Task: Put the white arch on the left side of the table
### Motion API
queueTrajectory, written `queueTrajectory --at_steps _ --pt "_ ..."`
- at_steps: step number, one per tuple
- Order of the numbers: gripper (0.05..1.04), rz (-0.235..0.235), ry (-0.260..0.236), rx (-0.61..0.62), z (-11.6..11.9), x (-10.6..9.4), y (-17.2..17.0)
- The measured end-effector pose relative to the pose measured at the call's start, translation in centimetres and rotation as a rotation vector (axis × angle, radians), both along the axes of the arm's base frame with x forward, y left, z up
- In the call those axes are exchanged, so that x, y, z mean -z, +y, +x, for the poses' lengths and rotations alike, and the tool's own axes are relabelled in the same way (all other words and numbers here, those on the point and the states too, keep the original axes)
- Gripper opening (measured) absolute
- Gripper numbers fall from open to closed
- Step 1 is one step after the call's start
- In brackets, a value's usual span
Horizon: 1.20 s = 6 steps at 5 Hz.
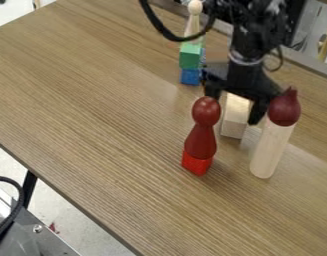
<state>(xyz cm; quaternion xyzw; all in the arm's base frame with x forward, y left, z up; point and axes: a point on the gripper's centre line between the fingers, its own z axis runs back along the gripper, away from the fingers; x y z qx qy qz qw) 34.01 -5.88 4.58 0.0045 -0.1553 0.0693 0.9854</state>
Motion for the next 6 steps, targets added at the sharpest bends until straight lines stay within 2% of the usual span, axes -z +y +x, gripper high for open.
queueTrajectory --at_steps 1,2,3,4,5,6 --pt "0.967 0.017 0.027 -0.002 0.0 1.4 0.3" --pt "0.691 0.024 0.015 -0.014 0.1 1.5 0.4" --pt "0.589 0.011 0.009 -0.012 0.1 1.5 0.2" --pt "0.589 -0.009 -0.012 0.010 -0.5 0.3 0.0" --pt "0.589 -0.028 -0.068 0.026 -1.0 -2.0 0.0" --pt "0.589 -0.047 -0.102 0.035 -2.2 -3.7 0.1"
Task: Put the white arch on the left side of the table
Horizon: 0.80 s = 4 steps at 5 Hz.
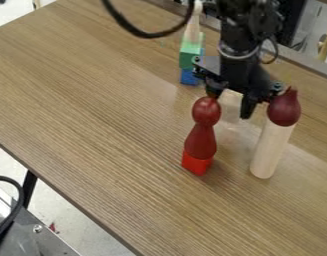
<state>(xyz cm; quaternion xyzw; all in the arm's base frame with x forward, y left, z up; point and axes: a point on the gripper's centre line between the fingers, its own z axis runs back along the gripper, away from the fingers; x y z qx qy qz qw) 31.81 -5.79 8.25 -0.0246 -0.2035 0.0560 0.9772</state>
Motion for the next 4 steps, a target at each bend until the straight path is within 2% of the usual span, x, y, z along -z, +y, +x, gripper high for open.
queueTrajectory --at_steps 3,4 --pt "0.589 -0.052 -0.193 -0.026 -3.5 -6.2 0.9" --pt "0.588 -0.079 -0.234 -0.078 -4.1 -7.5 2.0"
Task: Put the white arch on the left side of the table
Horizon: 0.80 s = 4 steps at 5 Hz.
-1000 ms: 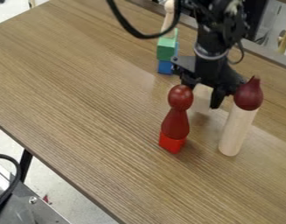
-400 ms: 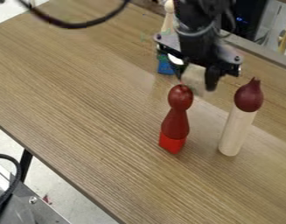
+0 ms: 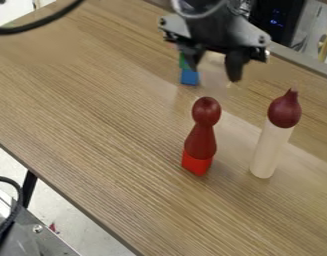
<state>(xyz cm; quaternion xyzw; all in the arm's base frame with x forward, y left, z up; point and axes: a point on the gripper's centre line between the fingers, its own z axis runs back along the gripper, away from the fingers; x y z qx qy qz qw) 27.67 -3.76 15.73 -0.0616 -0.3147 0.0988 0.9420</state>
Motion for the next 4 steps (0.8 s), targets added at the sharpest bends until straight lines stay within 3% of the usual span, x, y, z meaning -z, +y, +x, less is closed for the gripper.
queueTrajectory --at_steps 1,2,3,4 --pt "0.588 -0.027 -0.027 -0.090 -0.4 -1.1 2.2" --pt "0.588 -0.056 -0.008 -0.188 -0.7 -1.0 4.3" --pt "0.588 -0.075 0.024 -0.304 -1.2 -0.7 6.2" --pt "0.589 -0.049 0.082 -0.389 -2.1 0.9 8.3"
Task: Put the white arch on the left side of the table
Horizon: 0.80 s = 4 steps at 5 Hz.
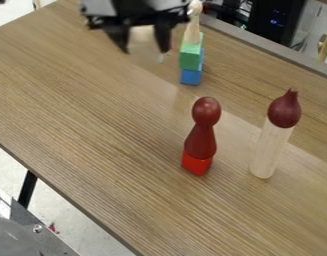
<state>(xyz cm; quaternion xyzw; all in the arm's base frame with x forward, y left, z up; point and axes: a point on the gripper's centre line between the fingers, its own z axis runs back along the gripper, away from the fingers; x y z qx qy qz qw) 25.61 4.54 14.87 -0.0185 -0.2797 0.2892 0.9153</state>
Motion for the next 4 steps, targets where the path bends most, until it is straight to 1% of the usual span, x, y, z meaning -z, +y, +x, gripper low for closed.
queueTrajectory --at_steps 1,2,3,4 --pt "0.588 0.072 0.050 -0.021 -0.5 2.6 2.5" --pt "0.588 0.136 0.096 -0.004 -0.3 5.2 5.2" --pt "0.588 0.149 0.126 0.044 0.0 7.4 6.9" --pt "0.588 0.130 0.159 0.090 0.5 9.0 7.6"
